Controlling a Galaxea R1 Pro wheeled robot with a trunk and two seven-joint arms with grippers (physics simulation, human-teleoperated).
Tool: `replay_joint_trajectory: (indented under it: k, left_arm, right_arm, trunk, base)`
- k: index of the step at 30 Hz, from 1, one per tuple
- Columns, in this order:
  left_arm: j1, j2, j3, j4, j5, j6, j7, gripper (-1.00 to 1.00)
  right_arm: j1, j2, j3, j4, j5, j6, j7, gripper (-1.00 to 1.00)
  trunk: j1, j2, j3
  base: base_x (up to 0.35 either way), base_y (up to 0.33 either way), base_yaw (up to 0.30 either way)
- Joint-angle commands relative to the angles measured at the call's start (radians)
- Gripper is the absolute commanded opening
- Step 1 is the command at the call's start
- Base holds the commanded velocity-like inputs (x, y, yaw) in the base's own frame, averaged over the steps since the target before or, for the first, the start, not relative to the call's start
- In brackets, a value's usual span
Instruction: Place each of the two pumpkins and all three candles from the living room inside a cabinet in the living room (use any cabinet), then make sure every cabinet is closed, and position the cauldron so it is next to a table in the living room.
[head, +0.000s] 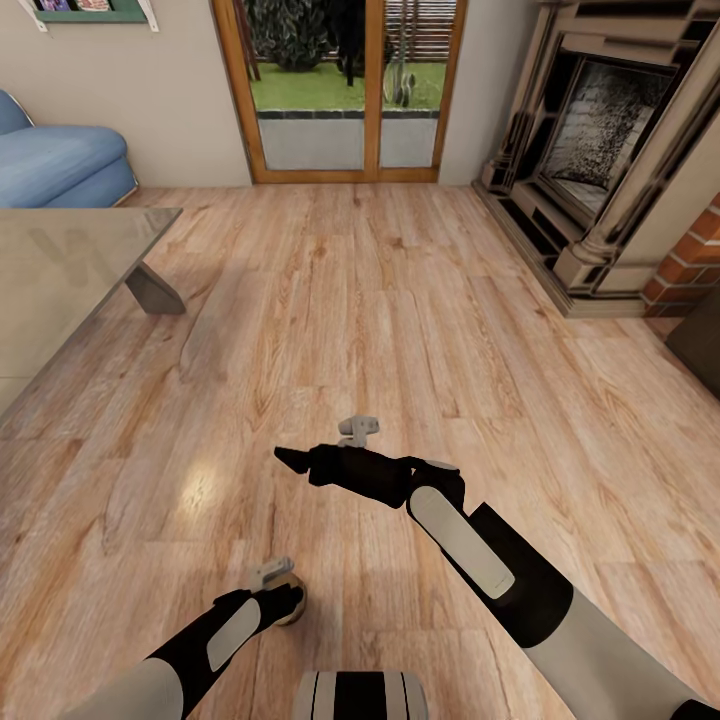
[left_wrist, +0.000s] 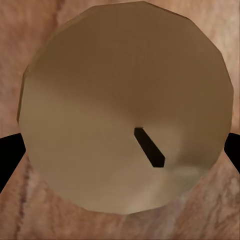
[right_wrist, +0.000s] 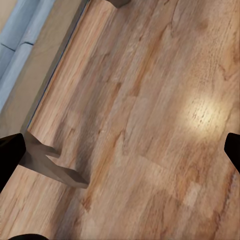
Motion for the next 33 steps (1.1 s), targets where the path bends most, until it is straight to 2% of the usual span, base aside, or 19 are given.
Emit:
replay_joint_trajectory:
  k: [1,11,14,17,25,26,33]
  left_arm:
    - [0.000,0.002,-0.008,-0.003,0.008,0.002,0.009,1.00]
    - [0.000,0.002,-0.008,-0.003,0.008,0.002,0.009,1.00]
    - [0.000,0.002,-0.008,-0.003,0.008,0.002,0.009,1.00]
    - [0.000,0.002,-0.008,-0.003,0.008,0.002,0.009,1.00]
    - [0.000,0.002,-0.008,-0.003,0.008,-0.024,0.009,1.00]
    - [0.000,0.002,-0.008,-0.003,0.008,-0.025,0.009,-1.00]
    - [0.000,0.002,-0.009,-0.003,0.008,-0.039,0.009,-1.00]
  right_arm:
    - [-0.001,-0.001,0.002,-0.002,-0.011,0.000,-0.010,1.00]
    - [-0.001,-0.001,0.002,-0.002,-0.011,0.001,-0.011,1.00]
    - [-0.001,-0.001,0.002,-0.001,-0.011,0.001,-0.010,1.00]
    - [-0.001,-0.001,0.002,-0.001,-0.011,0.001,-0.011,1.00]
    - [-0.001,-0.001,0.002,0.000,-0.011,0.001,-0.011,1.00]
    - [-0.001,-0.001,0.002,0.000,-0.011,0.001,-0.011,1.00]
    - [-0.001,-0.001,0.002,0.000,-0.010,0.001,-0.011,1.00]
  trunk:
    - [0.000,0.000,-0.001]
    - [0.000,0.000,-0.001]
    - [0.001,-0.001,-0.012]
    - [0.001,-0.001,-0.012]
    - [0.001,-0.001,-0.012]
    - [0.001,-0.001,-0.012]
    - [0.001,-0.001,-0.012]
  base:
    - [0.000,0.000,0.000]
    - [0.000,0.000,0.000]
    - [0.000,0.000,0.000]
    - [0.000,0.000,0.000]
    - [0.000,0.000,0.000]
    - [0.000,0.000,0.000]
    - [0.000,0.000,0.000]
